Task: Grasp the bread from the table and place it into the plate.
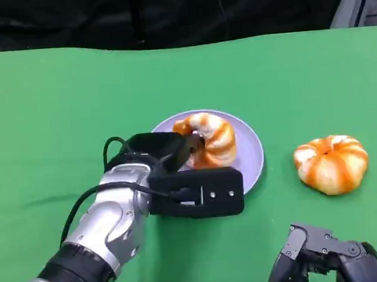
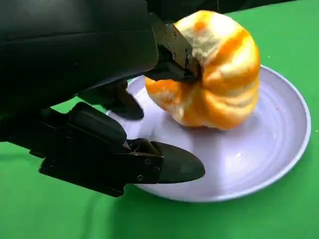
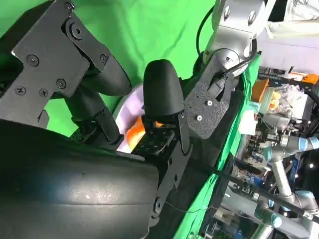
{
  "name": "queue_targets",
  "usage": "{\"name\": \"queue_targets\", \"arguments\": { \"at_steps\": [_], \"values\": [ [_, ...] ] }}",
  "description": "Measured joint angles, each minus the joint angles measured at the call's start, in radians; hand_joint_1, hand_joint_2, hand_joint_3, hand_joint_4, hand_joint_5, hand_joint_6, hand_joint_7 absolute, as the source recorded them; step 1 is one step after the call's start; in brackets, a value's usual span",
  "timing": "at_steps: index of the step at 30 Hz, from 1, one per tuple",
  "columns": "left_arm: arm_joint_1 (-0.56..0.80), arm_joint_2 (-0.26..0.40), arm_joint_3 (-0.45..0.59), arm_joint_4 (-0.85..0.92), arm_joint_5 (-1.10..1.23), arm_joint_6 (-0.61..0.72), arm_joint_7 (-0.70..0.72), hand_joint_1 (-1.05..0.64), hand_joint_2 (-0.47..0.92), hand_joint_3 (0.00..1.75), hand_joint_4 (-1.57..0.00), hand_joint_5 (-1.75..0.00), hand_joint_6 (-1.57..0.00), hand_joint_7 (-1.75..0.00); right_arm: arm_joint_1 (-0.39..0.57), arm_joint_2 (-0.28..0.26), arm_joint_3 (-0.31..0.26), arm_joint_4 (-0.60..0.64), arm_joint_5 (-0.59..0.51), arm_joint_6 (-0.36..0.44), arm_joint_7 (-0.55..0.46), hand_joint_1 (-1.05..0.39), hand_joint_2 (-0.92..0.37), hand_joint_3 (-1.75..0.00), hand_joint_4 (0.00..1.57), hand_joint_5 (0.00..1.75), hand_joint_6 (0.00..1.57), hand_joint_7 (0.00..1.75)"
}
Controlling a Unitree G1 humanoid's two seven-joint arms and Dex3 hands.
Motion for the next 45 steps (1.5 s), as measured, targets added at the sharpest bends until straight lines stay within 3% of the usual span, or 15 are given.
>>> {"name": "queue_targets", "arguments": {
  "at_steps": [7,19,27,32,34,36,38,40,41,42,43,45],
  "values": [
    [0.0,-0.008,0.019,0.0,-0.001,-0.008,0.064,-0.71,0.92,0.36,-0.32,-0.01,-0.96,-0.1,0.0,-0.003,-0.001,0.0,0.0,0.0,0.0,0.0,-0.2,-1.63,0.89,1.75,0.82,1.46],
    [0.043,-0.006,0.083,-0.043,-0.018,-0.139,0.302,-0.67,0.92,0.33,-0.38,-0.05,-0.85,-0.03,0.001,-0.003,-0.002,-0.001,0.002,0.0,0.003,-0.01,-0.2,-1.63,0.89,1.75,0.82,1.46],
    [0.056,-0.001,0.12,-0.126,-0.03,-0.166,0.332,-0.67,0.92,0.32,-0.37,-0.09,-0.55,0.0,-0.001,-0.005,-0.005,-0.001,0.002,0.0,0.003,-0.02,-0.2,-1.62,0.9,1.75,0.82,1.46],
    [0.075,0.012,0.13,-0.174,-0.032,-0.158,0.301,-0.66,0.92,0.31,-0.35,-0.11,-0.47,0.0,-0.002,-0.006,-0.005,-0.001,0.002,0.0,0.003,-0.02,-0.19,-1.63,0.89,1.75,0.82,1.46],
    [0.094,0.023,0.134,-0.198,-0.035,-0.159,0.29,-0.65,0.92,0.28,-0.12,-0.63,-0.49,-0.04,-0.002,-0.006,-0.004,-0.001,0.002,0.0,0.003,-0.02,-0.19,-1.63,0.89,1.75,0.82,1.46],
    [0.122,0.031,0.144,-0.22,-0.042,-0.169,0.29,-0.64,0.92,0.25,-0.04,-0.93,-0.53,-0.08,-0.001,-0.006,-0.004,-0.001,0.002,0.0,0.003,-0.01,-0.19,-1.63,0.89,1.75,0.82,1.46],
    [0.156,0.042,0.161,-0.244,-0.066,-0.203,0.296,-0.62,0.92,0.22,-0.06,-1.03,-0.58,-0.12,-0.001,-0.006,-0.004,-0.001,0.002,0.0,0.003,-0.02,-0.19,-1.63,0.89,1.75,0.82,1.45],
    [0.192,0.051,0.186,-0.269,-0.086,-0.262,0.337,-0.54,0.92,0.16,-0.22,-1.14,-0.66,-0.28,-0.002,-0.007,-0.005,-0.001,0.002,0.0,0.003,-0.02,-0.19,-1.62,0.89,1.75,0.82,1.45],
    [0.214,0.052,0.204,-0.282,-0.107,-0.304,0.366,-0.53,0.92,0.16,-0.26,-1.16,-0.59,-0.47,-0.002,-0.007,-0.004,-0.001,0.001,-0.001,0.003,-0.02,-0.2,-1.62,0.89,1.75,0.82,1.45],
    [0.234,0.052,0.22,-0.293,-0.123,-0.345,0.395,-0.43,0.9,0.17,-0.41,-1.3,-0.56,-0.78,-0.002,-0.007,-0.004,-0.001,0.001,-0.001,0.003,-0.02,-0.2,-1.62,0.89,1.75,0.82,1.45],
    [0.261,0.052,0.243,-0.31,-0.154,-0.388,0.415,-0.38,0.82,0.3,-0.5,-1.37,-0.56,-0.92,-0.002,-0.006,-0.004,-0.001,0.0,0.0,0.003,-0.02,-0.2,-1.62,0.89,1.75,0.82,1.45],
    [0.338,0.055,0.3,-0.373,-0.235,-0.494,0.439,-0.27,0.54,0.84,-0.64,-1.43,-0.63,-1.07,0.0,-0.003,-0.003,-0.001,0.0,0.0,0.002,-0.01,-0.2,-1.62,0.88,1.75,0.82,1.46]
  ]
}}
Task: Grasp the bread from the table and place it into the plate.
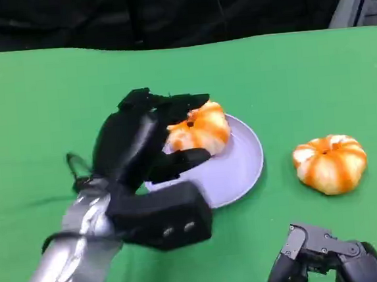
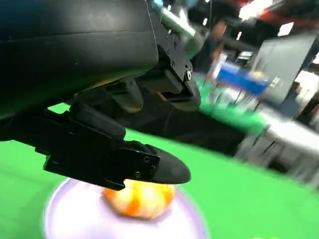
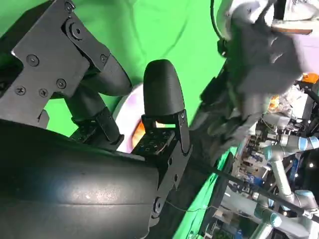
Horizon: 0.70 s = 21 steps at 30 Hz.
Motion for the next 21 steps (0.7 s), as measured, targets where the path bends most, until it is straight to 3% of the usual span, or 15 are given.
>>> {"name": "queue_targets", "arguments": {
  "at_steps": [2,4,6,9,17,21],
  "values": [
    [0.073,0.008,0.052,-0.06,-0.098,-0.086,-0.006,-0.2,0.41,1.1,-0.71,-1.44,-0.69,-1.13,-0.002,0.002,0.0,0.0,0.0,0.0,0.0,-0.02,-0.2,-1.62,0.88,1.75,0.82,1.46],
    [0.136,0.028,0.103,-0.105,-0.201,-0.158,-0.042,-0.17,0.36,1.2,-0.74,-1.43,-0.71,-1.15,-0.002,0.003,0.0,0.001,0.0,0.0,0.0,-0.02,-0.2,-1.62,0.88,1.75,0.82,1.46],
    [0.184,0.045,0.137,-0.137,-0.275,-0.181,-0.088,-0.08,0.27,1.44,-0.89,-1.35,-0.85,-1.17,-0.003,0.002,0.001,0.001,-0.001,0.0,0.0,-0.02,-0.2,-1.63,0.89,1.75,0.82,1.46],
    [0.34,0.07,0.184,-0.263,-0.408,-0.188,-0.176,-0.03,0.23,1.66,-0.94,-1.4,-0.87,-1.26,-0.001,0.003,0.001,0.001,-0.002,-0.002,0.0,-0.01,-0.2,-1.63,0.89,1.75,0.82,1.46],
    [0.601,0.003,0.214,-0.45,-0.555,-0.098,-0.24,-0.03,0.32,1.56,-0.89,-1.71,-0.82,-1.52,-0.005,-0.006,-0.008,0.001,0.007,-0.002,0.004,-0.02,-0.2,-1.62,0.9,1.75,0.82,1.47],
    [0.685,-0.041,0.203,-0.518,-0.569,-0.035,-0.244,-0.02,0.31,1.6,-0.91,-1.74,-0.81,-1.6,-0.005,-0.011,-0.015,0.001,0.019,-0.002,0.004,-0.02,-0.19,-1.61,0.9,1.75,0.82,1.46]
  ]
}}
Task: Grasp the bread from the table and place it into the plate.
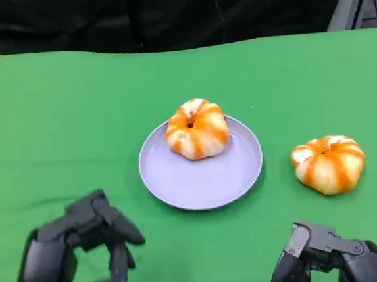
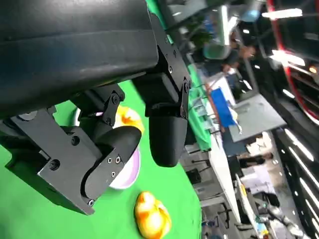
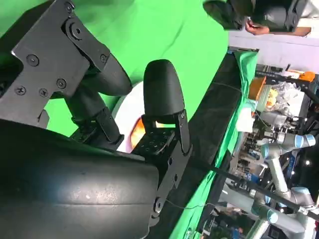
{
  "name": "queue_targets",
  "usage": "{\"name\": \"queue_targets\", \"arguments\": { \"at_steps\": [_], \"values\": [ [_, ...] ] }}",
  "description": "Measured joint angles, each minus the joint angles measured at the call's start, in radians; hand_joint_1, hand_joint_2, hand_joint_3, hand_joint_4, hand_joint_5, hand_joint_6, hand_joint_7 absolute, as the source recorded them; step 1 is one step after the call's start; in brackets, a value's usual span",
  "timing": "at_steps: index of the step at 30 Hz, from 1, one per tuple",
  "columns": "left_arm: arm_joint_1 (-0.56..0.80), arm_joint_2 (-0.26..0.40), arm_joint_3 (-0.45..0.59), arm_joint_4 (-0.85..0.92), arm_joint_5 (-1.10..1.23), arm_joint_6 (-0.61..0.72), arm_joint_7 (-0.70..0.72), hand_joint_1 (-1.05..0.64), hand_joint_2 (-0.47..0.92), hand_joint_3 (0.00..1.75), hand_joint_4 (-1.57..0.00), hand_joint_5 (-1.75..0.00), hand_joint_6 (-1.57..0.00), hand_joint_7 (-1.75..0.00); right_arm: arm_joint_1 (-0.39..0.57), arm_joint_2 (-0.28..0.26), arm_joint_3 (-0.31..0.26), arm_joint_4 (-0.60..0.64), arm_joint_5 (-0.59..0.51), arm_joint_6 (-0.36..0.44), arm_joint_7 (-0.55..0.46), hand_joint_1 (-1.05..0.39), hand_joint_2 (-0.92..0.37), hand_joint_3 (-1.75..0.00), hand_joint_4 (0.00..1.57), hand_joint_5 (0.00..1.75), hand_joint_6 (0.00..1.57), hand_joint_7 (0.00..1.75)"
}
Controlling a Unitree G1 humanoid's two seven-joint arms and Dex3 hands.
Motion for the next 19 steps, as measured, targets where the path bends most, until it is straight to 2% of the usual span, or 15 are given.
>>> {"name": "queue_targets", "arguments": {
  "at_steps": [1,3,11,19],
  "values": [
    [0.015,-0.009,-0.007,-0.008,0.001,0.009,0.0,-0.04,0.24,1.67,-0.92,-1.75,-0.82,-1.64,0.0,-0.001,-0.004,0.0,0.002,0.0,0.0,-0.01,-0.19,-1.62,0.89,1.75,0.82,1.46],
    [0.027,-0.015,-0.007,-0.001,0.022,-0.002,-0.001,-0.06,0.19,1.72,-0.92,-1.75,-0.83,-1.67,-0.001,-0.006,-0.009,0.0,0.006,0.0,0.003,-0.02,-0.19,-1.61,0.87,1.75,0.82,1.45],
    [-0.007,-0.026,0.02,0.096,0.031,-0.072,-0.021,-0.06,0.15,1.75,-0.93,-1.75,-0.83,-1.68,0.011,-0.014,-0.024,0.0,0.023,-0.006,0.013,-0.02,-0.19,-1.63,0.85,1.75,0.83,1.45],
    [-0.013,-0.042,0.022,0.112,0.032,-0.102,-0.032,-0.07,0.14,1.75,-0.95,-1.75,-0.86,-1.66,0.014,-0.014,-0.03,0.004,0.044,-0.037,0.015,-0.03,-0.19,-1.63,0.83,1.75,0.83,1.45]
  ]
}}
